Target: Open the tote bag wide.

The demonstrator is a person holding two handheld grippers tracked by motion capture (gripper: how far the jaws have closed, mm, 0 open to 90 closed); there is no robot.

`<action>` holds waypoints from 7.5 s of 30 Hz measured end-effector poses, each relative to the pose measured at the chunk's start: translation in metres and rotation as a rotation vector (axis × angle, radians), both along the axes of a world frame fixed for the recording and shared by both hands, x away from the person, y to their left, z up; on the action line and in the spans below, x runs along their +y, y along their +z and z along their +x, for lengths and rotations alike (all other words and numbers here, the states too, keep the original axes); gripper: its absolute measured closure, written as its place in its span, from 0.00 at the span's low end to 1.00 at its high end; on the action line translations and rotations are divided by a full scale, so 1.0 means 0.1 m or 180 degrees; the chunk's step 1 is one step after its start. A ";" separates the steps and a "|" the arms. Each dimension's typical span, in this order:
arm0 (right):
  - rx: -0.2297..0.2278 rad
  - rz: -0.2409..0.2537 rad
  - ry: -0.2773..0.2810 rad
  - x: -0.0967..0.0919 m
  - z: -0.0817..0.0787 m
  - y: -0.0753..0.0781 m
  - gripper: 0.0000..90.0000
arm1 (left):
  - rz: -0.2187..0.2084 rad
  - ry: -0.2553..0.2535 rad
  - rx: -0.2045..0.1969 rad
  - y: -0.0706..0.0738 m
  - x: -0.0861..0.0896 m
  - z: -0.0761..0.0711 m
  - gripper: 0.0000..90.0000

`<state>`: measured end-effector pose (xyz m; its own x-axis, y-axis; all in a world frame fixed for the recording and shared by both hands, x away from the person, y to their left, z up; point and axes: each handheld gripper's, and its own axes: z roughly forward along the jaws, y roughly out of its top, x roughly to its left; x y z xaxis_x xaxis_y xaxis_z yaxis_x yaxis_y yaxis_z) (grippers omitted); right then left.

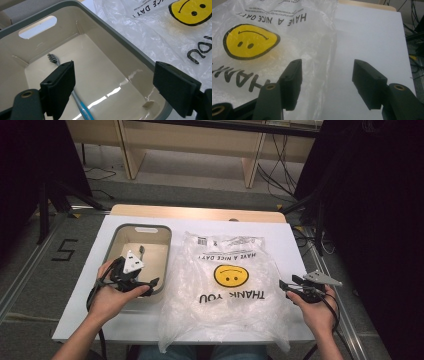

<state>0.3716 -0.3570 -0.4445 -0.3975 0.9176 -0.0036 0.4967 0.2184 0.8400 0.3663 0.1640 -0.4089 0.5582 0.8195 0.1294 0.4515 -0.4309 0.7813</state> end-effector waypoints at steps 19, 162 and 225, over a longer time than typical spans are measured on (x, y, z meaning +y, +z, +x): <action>0.0317 -0.0062 -0.0058 0.15 0.35 -0.07 0.67 | -0.0016 -0.0018 -0.0013 -0.01 -0.04 -0.01 0.20; 0.0322 -0.0382 0.0801 0.58 -0.09 0.17 0.50 | 0.0105 -0.0388 -0.0007 -0.03 -1.30 0.43 0.35; 0.0530 -0.0587 0.1479 1.19 0.12 -0.04 0.47 | 0.0063 -0.1026 0.0247 -0.54 -1.27 -0.23 0.37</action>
<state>0.3839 -0.2375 -0.4483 -0.7712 0.6346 -0.0505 0.4357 0.5840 0.6849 0.3436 0.0374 -0.4631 0.7972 0.5969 0.0906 0.3473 -0.5761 0.7400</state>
